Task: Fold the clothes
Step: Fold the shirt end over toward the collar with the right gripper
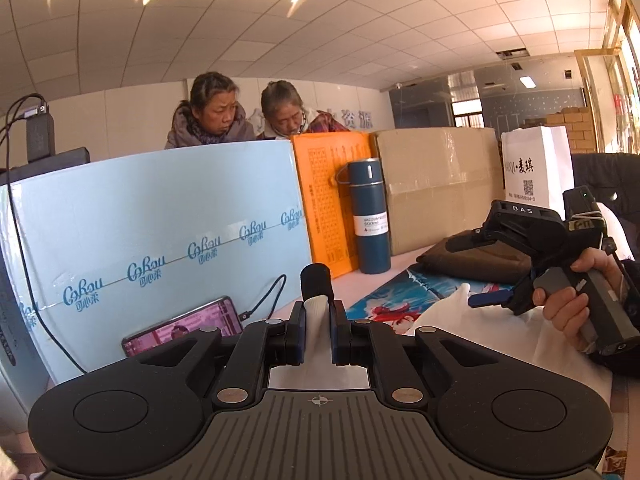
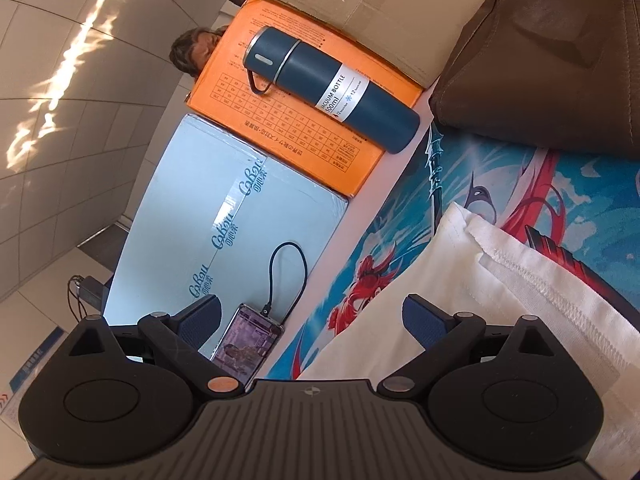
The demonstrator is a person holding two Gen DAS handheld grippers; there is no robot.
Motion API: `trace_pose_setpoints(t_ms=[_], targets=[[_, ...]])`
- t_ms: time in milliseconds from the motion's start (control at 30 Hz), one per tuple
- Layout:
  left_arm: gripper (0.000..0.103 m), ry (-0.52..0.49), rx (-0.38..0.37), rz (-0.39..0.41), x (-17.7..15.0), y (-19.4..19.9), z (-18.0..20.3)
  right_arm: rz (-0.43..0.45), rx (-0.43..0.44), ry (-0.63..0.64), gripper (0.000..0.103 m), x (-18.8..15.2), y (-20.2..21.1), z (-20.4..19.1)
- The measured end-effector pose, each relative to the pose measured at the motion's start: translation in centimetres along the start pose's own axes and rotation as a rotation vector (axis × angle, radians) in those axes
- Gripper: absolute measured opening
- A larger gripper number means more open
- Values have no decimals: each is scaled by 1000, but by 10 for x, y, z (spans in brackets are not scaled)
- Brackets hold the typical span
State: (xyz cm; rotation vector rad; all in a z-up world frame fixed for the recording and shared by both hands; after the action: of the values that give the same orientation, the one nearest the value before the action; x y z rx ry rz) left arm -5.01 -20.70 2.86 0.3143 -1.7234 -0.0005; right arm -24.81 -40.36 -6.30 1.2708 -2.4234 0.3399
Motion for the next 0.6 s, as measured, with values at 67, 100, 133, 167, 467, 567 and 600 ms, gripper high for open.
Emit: trace_pose_setpoints(t_ms=[67,100,133,167,467,567,600], targets=[[10,10,-3,15,-4,13,3,17,13,-17,98,2,3,1],[10,7,-9,16,-6,19,5,25,11,-19,98,3,4,1],[10,4,-16,17,-9,24,7,33,8,-19,98,4,5,1],[10,-5,-35,18,-13,29,10,40,-2,-16,98,4,6,1],[30,-147,-222,-164,-60,44,31,88,-145,-10,92,9,25,6],[84,-134,-241,-167,-62,42,35,71,-230,20,71,5,26,10],[86,-123,-237,-167,-61,40,34,63,-271,30,60,4,27,13]])
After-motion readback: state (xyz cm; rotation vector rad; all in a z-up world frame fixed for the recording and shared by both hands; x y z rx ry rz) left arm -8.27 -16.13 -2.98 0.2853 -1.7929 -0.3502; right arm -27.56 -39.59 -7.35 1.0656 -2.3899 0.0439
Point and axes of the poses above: each gripper's, at about its wrist camera, not at the fingertips, and y roughly against the way its jaws point, z to its right, x to its top, the point moved 7 cm from there along -y, roughly the way its jaws point, and after that the axes turned 15 degrees about x, right-handed, at the moved point
